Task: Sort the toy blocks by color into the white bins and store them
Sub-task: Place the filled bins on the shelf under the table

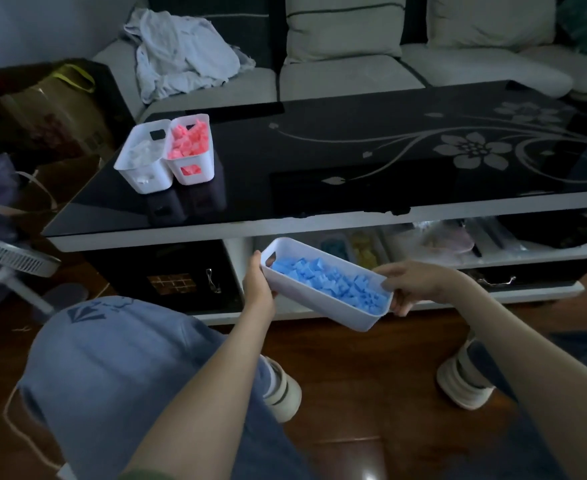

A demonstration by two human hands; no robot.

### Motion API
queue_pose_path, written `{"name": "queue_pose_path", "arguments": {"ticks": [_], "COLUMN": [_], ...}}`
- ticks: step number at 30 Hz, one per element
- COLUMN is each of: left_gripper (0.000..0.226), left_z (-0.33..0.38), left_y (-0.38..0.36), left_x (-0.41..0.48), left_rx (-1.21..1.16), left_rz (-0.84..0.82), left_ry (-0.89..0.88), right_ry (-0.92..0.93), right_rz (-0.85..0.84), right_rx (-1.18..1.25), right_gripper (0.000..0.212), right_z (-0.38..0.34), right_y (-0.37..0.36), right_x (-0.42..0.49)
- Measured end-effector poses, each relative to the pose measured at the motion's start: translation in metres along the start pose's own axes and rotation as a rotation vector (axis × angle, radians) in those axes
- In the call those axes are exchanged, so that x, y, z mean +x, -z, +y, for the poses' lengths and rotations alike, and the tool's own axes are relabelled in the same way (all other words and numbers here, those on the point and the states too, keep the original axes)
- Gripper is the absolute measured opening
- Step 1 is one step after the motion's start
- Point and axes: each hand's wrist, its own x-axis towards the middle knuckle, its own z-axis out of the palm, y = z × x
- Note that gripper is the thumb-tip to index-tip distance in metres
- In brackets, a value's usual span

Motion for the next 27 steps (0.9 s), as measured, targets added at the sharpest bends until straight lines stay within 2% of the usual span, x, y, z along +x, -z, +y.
{"name": "queue_pose_path", "arguments": {"ticks": [5,8,10,13,17,22,24,27], "left_gripper": [0.046,0.038,0.051,0.067,0.075,0.064,0.059,0.036], "left_z": [-0.019,-0.037,-0.055,-0.080,-0.096,-0.094,-0.098,-0.111], "left_y": [-0.014,-0.031,-0.042,-0.052,-0.054,-0.057,-0.052,-0.046], "left_x": [0.020,0.030,0.033,0.040,0.057,0.077,0.085,0.097], "left_rx": [-0.040,0.116,0.270,0.395,0.522,0.575,0.633,0.612], "left_rz": [0.073,0.121,0.073,-0.004,0.098,0.191,0.145,0.061], "left_ry": [0.031,-0.067,-0.071,0.049,0.073,0.151,0.155,0.188], "right_ry": [-0.044,-0.067,-0.067,-0.116,-0.158,-0.275,-0.331,-0.355], "right_rz": [0.081,0.175,0.234,0.321,0.358,0.374,0.424,0.450], "right_rx": [0.084,0.136,0.208,0.305,0.358,0.612,0.645,0.672], "right_gripper": [0.037,0.038,0.038,0.040,0.045,0.051,0.052,0.051], "right_z": [0.017,0.026,0.028,0.029,0.025,0.028,0.031,0.037], "right_y": [-0.019,-0.037,-0.056,-0.083,-0.098,-0.117,-0.119,-0.119], "right_x": [0.027,0.052,0.071,0.100,0.135,0.171,0.176,0.183]}}
